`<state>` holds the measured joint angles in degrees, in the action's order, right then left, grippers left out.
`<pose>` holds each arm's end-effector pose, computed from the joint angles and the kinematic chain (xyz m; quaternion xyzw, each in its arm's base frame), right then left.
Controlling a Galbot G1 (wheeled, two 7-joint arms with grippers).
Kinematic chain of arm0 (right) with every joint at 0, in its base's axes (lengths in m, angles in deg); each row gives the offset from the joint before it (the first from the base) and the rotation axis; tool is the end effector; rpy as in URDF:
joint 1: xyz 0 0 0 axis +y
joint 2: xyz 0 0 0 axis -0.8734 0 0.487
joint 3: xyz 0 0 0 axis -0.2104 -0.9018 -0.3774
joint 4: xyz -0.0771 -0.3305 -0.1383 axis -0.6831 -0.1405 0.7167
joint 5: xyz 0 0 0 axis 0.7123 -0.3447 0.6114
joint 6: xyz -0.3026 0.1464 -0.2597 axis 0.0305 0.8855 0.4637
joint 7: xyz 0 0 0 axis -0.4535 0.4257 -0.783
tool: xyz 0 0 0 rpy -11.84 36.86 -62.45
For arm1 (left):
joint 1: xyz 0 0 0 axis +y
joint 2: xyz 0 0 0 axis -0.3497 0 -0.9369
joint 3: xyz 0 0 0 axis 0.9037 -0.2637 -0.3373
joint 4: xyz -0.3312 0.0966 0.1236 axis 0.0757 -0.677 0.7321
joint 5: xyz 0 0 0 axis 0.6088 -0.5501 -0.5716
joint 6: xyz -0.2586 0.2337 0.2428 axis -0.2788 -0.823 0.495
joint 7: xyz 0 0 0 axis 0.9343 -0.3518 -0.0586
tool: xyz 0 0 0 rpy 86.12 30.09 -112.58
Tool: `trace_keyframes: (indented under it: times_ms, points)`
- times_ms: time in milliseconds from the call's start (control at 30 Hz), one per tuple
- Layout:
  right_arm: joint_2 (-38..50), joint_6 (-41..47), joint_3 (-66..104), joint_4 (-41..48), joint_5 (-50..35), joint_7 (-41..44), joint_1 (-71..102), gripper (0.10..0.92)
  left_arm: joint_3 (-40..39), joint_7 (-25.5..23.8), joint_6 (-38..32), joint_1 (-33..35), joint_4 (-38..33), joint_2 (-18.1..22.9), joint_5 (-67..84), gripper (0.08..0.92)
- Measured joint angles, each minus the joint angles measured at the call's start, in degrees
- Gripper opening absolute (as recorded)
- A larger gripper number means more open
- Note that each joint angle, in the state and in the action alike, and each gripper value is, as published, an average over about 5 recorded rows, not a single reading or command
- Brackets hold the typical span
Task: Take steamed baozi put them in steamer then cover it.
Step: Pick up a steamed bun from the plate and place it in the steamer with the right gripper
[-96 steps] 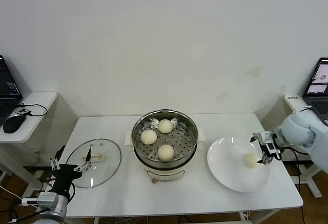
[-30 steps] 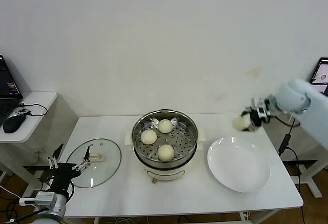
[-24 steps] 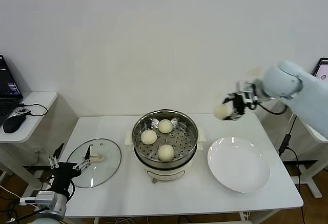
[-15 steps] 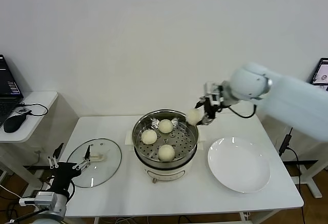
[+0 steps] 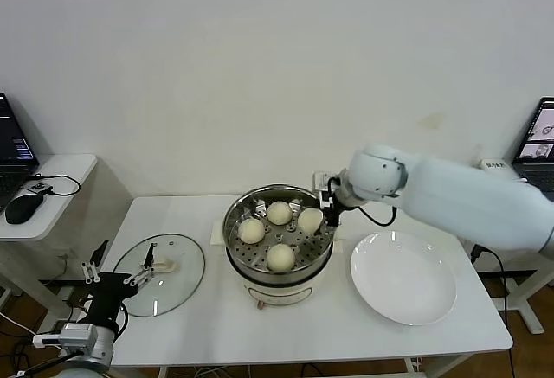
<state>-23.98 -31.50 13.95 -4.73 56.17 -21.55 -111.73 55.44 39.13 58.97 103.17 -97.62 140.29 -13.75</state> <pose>0.5399 0.0880 -0.1078 0.4753 -0.6341 0.5178 0.3222 0.2372 0.1059 -0.2621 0.0331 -0.9919 -0.1211 0.0200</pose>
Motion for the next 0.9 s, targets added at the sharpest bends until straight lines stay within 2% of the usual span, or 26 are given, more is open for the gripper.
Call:
trace_keyframes:
  times_ms: [700, 800, 900]
  points:
    - [-3.65, 0.98, 2.71, 4.02, 1.00, -3.64, 5.87, 0.663, -0.07, -0.04, -0.02, -0.34, 0.30, -0.02, -0.05, 0.823]
    - [-3.57, 0.95, 3.11, 3.94, 0.82, -3.95, 5.91, 0.695, -0.02, -0.03, -0.02, -0.34, 0.30, -0.06, -0.07, 0.823]
    - [-3.25, 1.09, 3.64, 3.54, 0.44, -4.28, 5.73, 0.768, 0.01, -0.01, -0.03, -0.34, 0.30, -0.10, -0.06, 0.823]
